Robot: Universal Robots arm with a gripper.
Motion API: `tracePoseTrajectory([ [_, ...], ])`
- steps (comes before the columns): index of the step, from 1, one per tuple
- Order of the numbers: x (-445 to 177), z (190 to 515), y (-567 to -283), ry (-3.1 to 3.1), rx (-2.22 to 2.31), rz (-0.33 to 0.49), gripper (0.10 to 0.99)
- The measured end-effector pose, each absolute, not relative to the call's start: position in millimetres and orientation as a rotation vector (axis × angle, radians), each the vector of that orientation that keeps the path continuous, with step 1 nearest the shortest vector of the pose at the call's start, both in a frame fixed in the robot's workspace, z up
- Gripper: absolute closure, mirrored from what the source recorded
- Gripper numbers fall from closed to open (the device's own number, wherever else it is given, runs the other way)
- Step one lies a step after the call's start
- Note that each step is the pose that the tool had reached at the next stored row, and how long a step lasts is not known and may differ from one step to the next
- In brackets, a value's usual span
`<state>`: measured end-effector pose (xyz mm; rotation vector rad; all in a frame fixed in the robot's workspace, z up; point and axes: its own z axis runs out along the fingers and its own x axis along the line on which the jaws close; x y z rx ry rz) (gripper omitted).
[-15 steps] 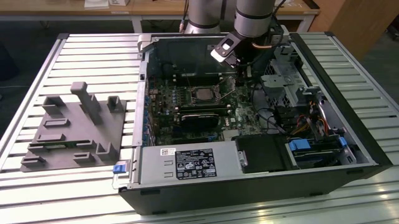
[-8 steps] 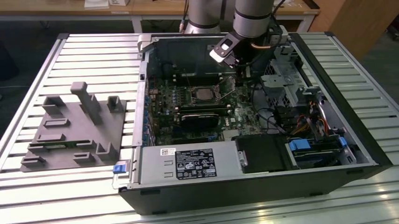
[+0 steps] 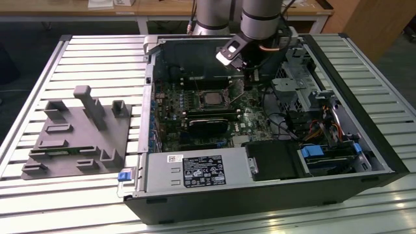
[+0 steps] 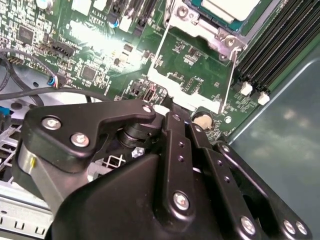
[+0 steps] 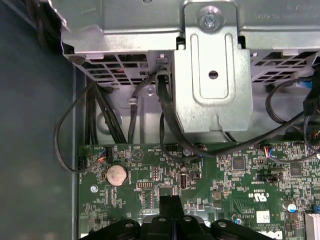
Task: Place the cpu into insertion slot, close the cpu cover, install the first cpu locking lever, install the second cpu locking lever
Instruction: 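Close the cpu cover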
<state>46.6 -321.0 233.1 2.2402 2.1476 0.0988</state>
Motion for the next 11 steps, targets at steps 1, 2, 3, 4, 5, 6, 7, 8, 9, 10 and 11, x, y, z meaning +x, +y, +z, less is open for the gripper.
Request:
tracePoseTrajectory([
  [1,45.5,233.0,-321.0,2.148,2.240,0.099,0.980],
  [2,44.4,233.0,-321.0,2.148,2.240,0.099,0.980],
  [3,43.2,233.0,-321.0,2.148,2.240,0.099,0.980],
  [4,42.0,233.0,-321.0,2.148,2.240,0.099,0.980],
  [5,40.8,232.9,-321.0,2.148,2.240,0.099,0.980],
  [6,39.6,232.9,-321.0,2.148,2.240,0.099,0.980],
  [7,38.3,232.9,-321.0,2.148,2.240,0.099,0.980],
  [8,36.8,232.9,-321.0,2.148,2.240,0.099,0.980],
  [9,35.2,232.9,-321.0,2.148,2.240,0.099,0.980],
  [10,33.3,232.9,-321.0,2.148,2.240,0.099,0.980],
  [11,31.4,232.8,-321.0,2.148,2.240,0.099,0.980],
])
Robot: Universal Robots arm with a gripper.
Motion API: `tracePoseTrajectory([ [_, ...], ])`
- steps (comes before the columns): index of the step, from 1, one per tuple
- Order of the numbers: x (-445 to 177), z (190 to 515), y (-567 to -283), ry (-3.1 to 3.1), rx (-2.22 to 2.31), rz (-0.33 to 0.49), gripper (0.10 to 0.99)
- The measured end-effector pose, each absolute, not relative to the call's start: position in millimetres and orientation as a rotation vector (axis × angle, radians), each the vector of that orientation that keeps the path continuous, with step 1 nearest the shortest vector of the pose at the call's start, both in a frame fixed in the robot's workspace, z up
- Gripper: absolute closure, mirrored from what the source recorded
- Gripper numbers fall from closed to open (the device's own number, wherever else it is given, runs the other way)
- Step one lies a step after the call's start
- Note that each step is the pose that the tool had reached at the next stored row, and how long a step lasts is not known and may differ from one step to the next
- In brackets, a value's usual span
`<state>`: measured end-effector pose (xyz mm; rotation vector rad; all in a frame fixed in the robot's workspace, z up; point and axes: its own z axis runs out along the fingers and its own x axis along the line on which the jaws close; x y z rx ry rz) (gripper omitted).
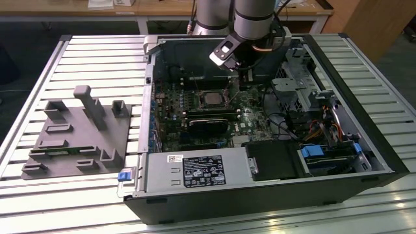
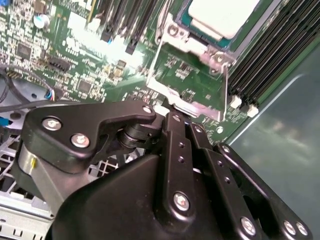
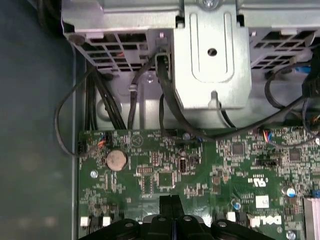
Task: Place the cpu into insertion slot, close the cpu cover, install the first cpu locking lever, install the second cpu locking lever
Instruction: 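Close the cpu cover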
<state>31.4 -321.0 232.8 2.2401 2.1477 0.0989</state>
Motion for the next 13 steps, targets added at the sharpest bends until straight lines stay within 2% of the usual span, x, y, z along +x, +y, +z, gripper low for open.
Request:
tracePoseTrajectory([
  [13,5.4,231.6,-321.0,2.148,2.240,0.099,0.980],
])
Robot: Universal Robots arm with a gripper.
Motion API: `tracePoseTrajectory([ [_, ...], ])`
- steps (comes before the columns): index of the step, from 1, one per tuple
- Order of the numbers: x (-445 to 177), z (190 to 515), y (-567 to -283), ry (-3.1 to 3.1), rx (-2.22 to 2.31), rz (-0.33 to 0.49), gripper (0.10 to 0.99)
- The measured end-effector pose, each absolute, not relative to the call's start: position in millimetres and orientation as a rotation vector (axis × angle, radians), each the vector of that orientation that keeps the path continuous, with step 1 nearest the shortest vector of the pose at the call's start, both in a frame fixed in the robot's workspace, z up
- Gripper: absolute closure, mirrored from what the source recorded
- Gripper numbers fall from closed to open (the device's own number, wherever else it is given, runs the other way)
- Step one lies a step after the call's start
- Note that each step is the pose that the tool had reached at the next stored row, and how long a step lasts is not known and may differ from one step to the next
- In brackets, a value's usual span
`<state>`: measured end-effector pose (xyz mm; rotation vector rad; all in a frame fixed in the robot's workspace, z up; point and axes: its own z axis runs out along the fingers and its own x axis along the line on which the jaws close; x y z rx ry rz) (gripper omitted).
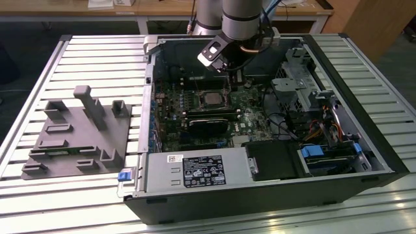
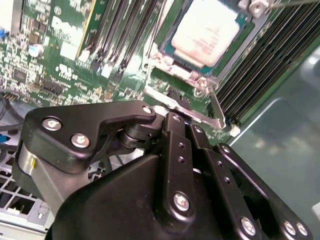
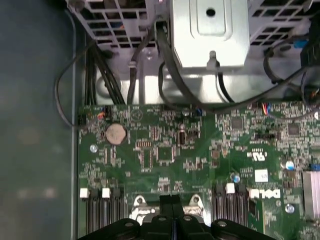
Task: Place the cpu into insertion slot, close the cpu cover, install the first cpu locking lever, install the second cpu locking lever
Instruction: 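Close the cpu cover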
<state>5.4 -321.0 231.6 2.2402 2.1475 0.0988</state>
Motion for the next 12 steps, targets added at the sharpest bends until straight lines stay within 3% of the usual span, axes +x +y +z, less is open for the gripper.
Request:
tracePoseTrajectory([
  [12,-14.2,229.6,-321.0,2.148,2.240,0.099,0.980],
])
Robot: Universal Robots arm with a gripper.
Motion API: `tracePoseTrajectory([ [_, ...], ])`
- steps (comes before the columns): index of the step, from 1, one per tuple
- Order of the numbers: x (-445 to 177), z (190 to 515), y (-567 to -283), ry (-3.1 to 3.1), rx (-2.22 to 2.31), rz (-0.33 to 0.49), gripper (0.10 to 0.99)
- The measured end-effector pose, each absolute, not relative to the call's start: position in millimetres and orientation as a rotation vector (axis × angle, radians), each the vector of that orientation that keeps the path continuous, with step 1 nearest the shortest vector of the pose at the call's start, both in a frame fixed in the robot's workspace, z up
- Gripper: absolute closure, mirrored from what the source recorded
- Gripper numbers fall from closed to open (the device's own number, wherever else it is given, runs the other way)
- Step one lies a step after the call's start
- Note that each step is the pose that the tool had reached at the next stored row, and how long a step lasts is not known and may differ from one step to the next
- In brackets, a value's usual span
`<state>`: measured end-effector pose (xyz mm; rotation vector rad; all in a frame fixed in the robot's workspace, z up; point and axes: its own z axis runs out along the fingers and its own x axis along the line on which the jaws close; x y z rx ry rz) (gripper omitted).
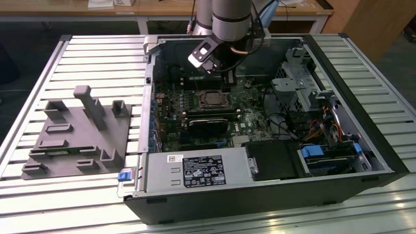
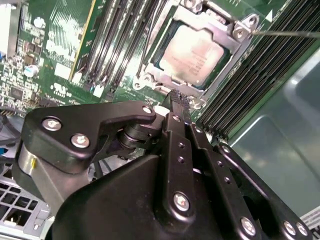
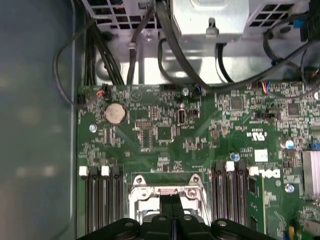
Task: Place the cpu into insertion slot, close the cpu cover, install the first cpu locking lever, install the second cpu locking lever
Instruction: 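Close the cpu cover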
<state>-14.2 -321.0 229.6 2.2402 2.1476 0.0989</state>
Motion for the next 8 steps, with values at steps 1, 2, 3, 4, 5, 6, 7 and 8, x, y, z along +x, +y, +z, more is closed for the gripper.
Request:
tracePoseTrajectory([
  [1,-15.7,229.3,-321.0,2.148,2.240,0.099,0.980],
  [2,-17.0,228.9,-320.9,2.148,2.240,0.099,0.980],
  [3,-18.3,228.5,-320.9,2.148,2.240,0.099,0.980],
  [4,-19.9,228.0,-321.0,2.148,2.240,0.098,0.980],
  [5,-21.7,227.5,-321.0,2.148,2.240,0.098,0.980],
  [6,-23.7,227.0,-321.0,2.148,2.241,0.098,0.980],
  [7,-25.7,226.4,-321.0,2.148,2.241,0.098,0.980],
  [8,-27.6,225.7,-321.0,2.148,2.241,0.097,0.980],
])
